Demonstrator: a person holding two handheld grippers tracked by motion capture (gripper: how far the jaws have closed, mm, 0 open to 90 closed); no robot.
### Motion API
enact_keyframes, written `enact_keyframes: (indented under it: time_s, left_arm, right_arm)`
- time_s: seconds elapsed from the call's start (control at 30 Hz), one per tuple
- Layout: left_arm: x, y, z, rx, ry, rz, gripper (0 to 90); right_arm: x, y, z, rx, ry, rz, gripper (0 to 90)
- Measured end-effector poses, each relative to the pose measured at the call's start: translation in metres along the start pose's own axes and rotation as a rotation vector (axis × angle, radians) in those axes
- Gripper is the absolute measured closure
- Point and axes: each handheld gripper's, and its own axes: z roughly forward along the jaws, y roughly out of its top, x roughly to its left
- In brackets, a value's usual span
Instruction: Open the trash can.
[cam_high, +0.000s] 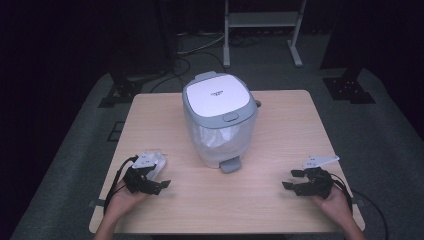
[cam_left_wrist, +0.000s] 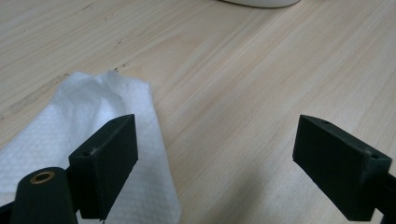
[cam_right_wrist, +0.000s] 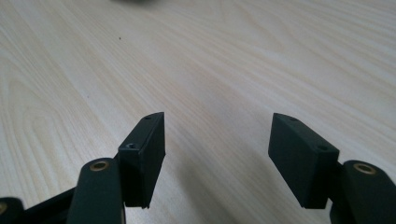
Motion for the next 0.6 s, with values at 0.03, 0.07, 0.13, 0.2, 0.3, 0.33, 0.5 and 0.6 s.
enact_keyframes:
  time_s: [0.03,0.07,0.13,0.2,0.3,0.33,0.5,0.6]
  left_arm:
    - [0.000,0.000,0.001,-0.001,-0.003,-0.002,12.9]
    - [-0.001,0.000,0.001,0.001,-0.005,-0.001,12.9]
    - [-0.001,0.000,0.002,0.006,-0.005,0.006,12.9]
    - [-0.001,0.000,0.002,0.013,-0.003,0.011,12.9]
    - [-0.001,0.000,0.002,0.011,-0.003,0.008,12.8]
    - [-0.001,-0.001,0.001,0.006,0.000,0.004,12.5]
    - [0.001,0.000,-0.001,0.003,0.005,0.008,10.8]
    - [0.002,0.000,0.000,0.001,0.001,0.001,10.8]
  right_arm:
    - [-0.001,0.002,-0.001,0.001,-0.002,0.002,35.3]
    - [-0.001,0.005,-0.002,0.000,0.001,-0.001,35.3]
    - [-0.001,0.011,-0.005,-0.005,0.009,-0.003,35.3]
    - [0.000,0.018,-0.007,-0.001,0.010,-0.015,35.3]
    - [0.003,0.029,-0.011,0.001,0.017,-0.032,35.3]
    - [0.003,0.033,-0.013,-0.002,0.021,-0.038,35.3]
    - [0.007,0.049,-0.020,-0.017,0.031,-0.059,35.3]
    - [0.010,0.061,-0.027,-0.029,0.036,-0.069,35.3]
